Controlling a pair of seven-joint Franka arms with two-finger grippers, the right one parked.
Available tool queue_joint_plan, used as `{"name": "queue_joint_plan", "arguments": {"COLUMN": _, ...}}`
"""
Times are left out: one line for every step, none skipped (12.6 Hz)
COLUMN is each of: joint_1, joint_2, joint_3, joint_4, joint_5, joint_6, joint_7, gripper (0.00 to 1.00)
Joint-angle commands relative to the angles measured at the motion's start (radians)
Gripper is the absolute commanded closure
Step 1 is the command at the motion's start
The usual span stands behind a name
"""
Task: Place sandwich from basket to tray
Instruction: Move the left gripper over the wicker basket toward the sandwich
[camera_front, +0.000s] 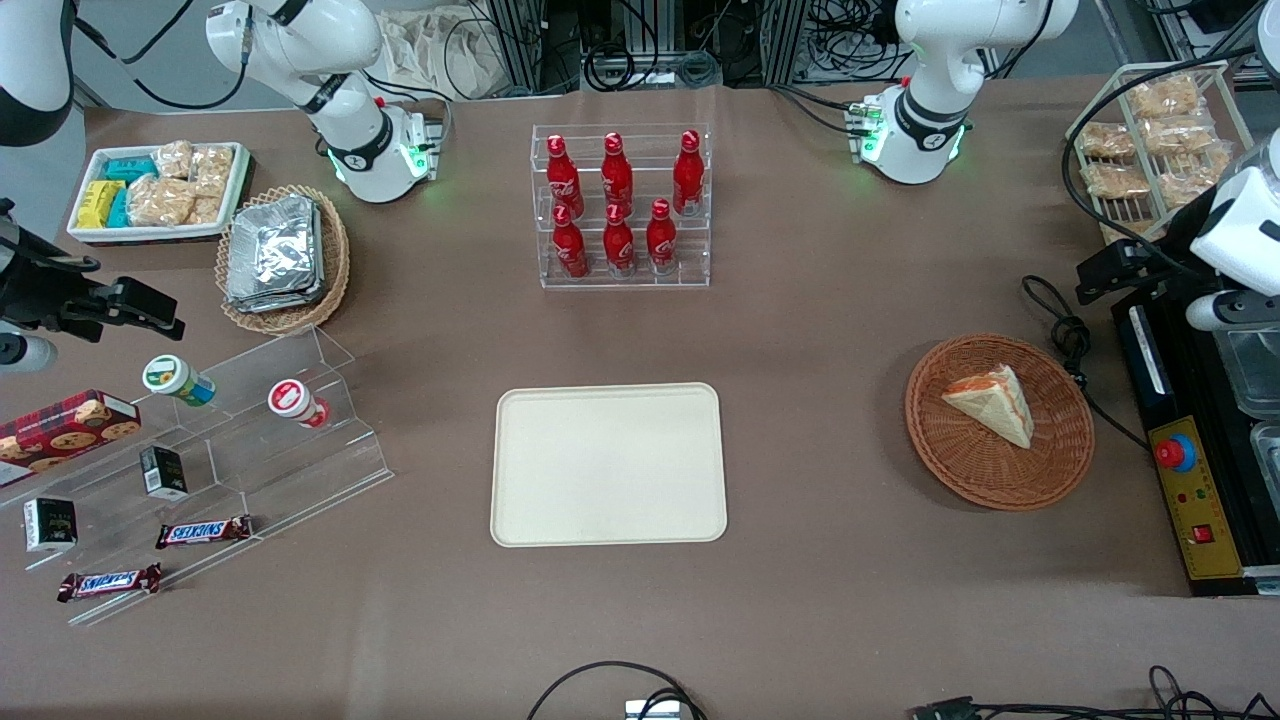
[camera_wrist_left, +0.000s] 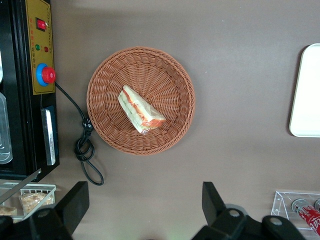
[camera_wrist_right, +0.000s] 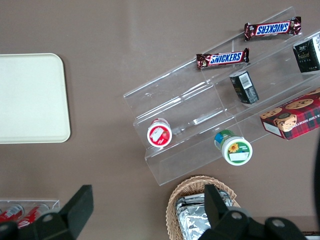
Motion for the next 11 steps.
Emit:
{"name": "queue_joint_plan", "arguments": {"joint_1": 0.003, "joint_2": 0.037, "joint_3": 0.011, "joint_4": 0.016, "joint_5": 0.003, "joint_6": -0.01, "joint_7": 0.004, "gripper": 0.0}}
{"name": "queue_joint_plan", "arguments": {"joint_1": 0.003, "joint_2": 0.04, "joint_3": 0.014, "joint_4": -0.011, "joint_5": 0.006, "joint_6": 0.01, "joint_7": -0.006, "gripper": 0.0}}
{"name": "queue_joint_plan", "arguments": {"joint_1": 0.007, "joint_2": 0.033, "joint_3": 0.022, "joint_4": -0.048, "joint_5": 0.008, "joint_6": 0.051, "joint_7": -0.041, "gripper": 0.0}}
{"name": "queue_joint_plan", "arguments": {"joint_1": 0.012, "joint_2": 0.027, "joint_3": 0.025, "joint_4": -0.086, "joint_5": 0.008, "joint_6": 0.085, "joint_7": -0.089, "gripper": 0.0}}
{"name": "queue_joint_plan", "arguments": {"joint_1": 0.012, "joint_2": 0.027, "joint_3": 0.025, "joint_4": -0.118, "joint_5": 0.008, "joint_6": 0.116, "joint_7": -0.109, "gripper": 0.0}}
{"name": "queue_joint_plan", "arguments": {"joint_1": 0.013, "joint_2": 0.02, "joint_3": 0.032, "joint_4": -0.169, "joint_5": 0.008, "joint_6": 0.162, "joint_7": -0.124, "gripper": 0.0}}
{"name": "queue_joint_plan", "arguments": {"joint_1": 0.013, "joint_2": 0.001, "joint_3": 0.038, "joint_4": -0.229, "joint_5": 0.008, "joint_6": 0.225, "joint_7": -0.164, "gripper": 0.0}}
{"name": "queue_joint_plan", "arguments": {"joint_1": 0.013, "joint_2": -0.013, "joint_3": 0.04, "joint_4": -0.291, "joint_5": 0.008, "joint_6": 0.29, "joint_7": -0.202, "gripper": 0.0}}
{"name": "queue_joint_plan", "arguments": {"joint_1": 0.013, "joint_2": -0.019, "joint_3": 0.04, "joint_4": -0.344, "joint_5": 0.008, "joint_6": 0.347, "joint_7": -0.227, "gripper": 0.0}}
{"name": "queue_joint_plan", "arguments": {"joint_1": 0.013, "joint_2": -0.03, "joint_3": 0.043, "joint_4": -0.397, "joint_5": 0.008, "joint_6": 0.404, "joint_7": -0.252, "gripper": 0.0}}
{"name": "queue_joint_plan", "arguments": {"joint_1": 0.013, "joint_2": -0.033, "joint_3": 0.046, "joint_4": -0.451, "joint_5": 0.008, "joint_6": 0.467, "joint_7": -0.285, "gripper": 0.0}}
